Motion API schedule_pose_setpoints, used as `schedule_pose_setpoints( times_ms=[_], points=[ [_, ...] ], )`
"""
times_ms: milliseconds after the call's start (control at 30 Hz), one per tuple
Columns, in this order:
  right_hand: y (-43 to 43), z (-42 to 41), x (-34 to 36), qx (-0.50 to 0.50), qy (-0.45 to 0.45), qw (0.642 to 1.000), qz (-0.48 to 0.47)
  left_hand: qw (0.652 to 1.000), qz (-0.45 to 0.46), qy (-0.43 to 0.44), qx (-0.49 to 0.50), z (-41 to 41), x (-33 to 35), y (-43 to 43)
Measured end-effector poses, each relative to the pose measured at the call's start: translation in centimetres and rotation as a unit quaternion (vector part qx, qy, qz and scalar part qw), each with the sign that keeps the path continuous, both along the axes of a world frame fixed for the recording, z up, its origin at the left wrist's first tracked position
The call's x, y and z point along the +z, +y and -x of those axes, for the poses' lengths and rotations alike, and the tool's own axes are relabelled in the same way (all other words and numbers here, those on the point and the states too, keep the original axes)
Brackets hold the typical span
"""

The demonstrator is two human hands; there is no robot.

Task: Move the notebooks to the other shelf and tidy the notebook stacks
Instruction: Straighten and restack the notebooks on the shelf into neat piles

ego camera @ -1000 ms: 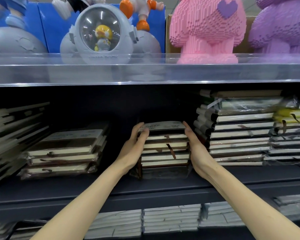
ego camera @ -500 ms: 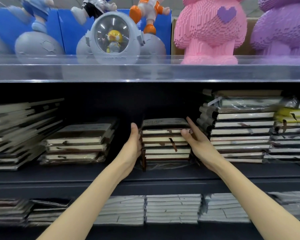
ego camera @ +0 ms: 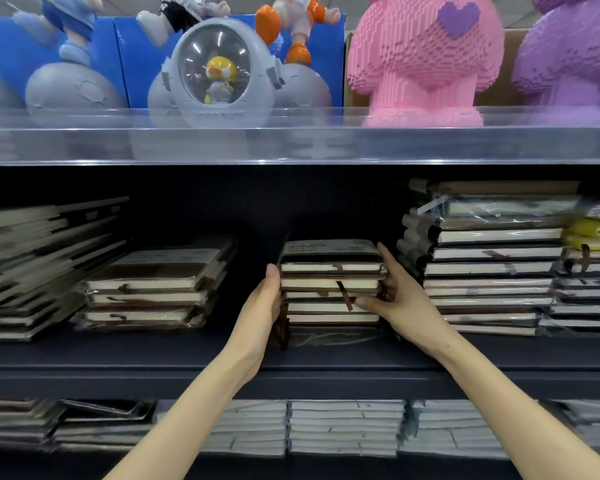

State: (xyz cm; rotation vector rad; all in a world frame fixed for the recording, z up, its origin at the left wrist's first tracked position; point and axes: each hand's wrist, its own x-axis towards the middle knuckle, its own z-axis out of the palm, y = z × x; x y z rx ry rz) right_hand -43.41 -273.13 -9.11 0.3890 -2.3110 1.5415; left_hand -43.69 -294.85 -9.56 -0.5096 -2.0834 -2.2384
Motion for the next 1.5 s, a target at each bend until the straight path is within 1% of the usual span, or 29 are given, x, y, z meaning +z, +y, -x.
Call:
schedule_pose_setpoints(
  times_ms=[100,233,367,500,667,900,1000,1100,1200,1267,1367,1500],
  points=[
    [0.3,-0.3,-0.3,0.006,-0.002,1.0,0.02,1.0,0.01,0.018,-0.014,0.4,-0.5,-0.3],
    [0.5,-0.8,-0.8,-0.014,0.011,0.998,0.052,0.993,0.054,0.061,0.082,0.3,-0.7,-0.5],
    [0.0,-1.1,-1.0,-0.026,0.02,0.998,0.046,0.976,0.121,0.11,0.144,0.3,-0.4,0.1],
    [0.3,-1.0,-0.6,-0.013,0.018,0.997,0.08,0.955,0.158,0.156,0.195,0.3,-0.4,0.6],
    [0.0,-0.7,-0.5,-0.03,0.029,0.997,0.065,0.942,0.177,0.169,0.231,0.6,-0.2,0.6],
    [-0.1,-0.5,-0.6,-0.061,0.038,0.997,0.038,0.937,0.183,0.174,0.242,0.5,0.1,0.8],
    [-0.1,-0.4,-0.7,-0.069,0.044,0.996,0.033,0.94,0.184,0.172,0.229,0.4,0.0,0.7],
    [0.0,-0.4,-0.8,-0.069,0.045,0.996,0.03,0.962,0.175,0.129,0.166,0.3,-0.3,0.2],
    [-0.1,-0.5,-0.9,-0.073,0.051,0.996,0.02,0.984,0.123,0.071,0.106,0.0,-0.5,-0.4],
    [-0.1,-0.4,-0.9,-0.076,0.051,0.996,0.016,0.992,0.095,0.05,0.072,-0.2,-0.5,-0.5],
    [-0.2,-0.4,-0.9,-0.08,0.052,0.995,0.008,0.996,0.065,0.041,0.042,-0.2,-0.5,-0.7],
    [-0.5,-0.7,-0.9,-0.074,0.057,0.995,0.029,0.995,0.081,0.05,0.018,0.0,-0.6,-0.6]
  ],
)
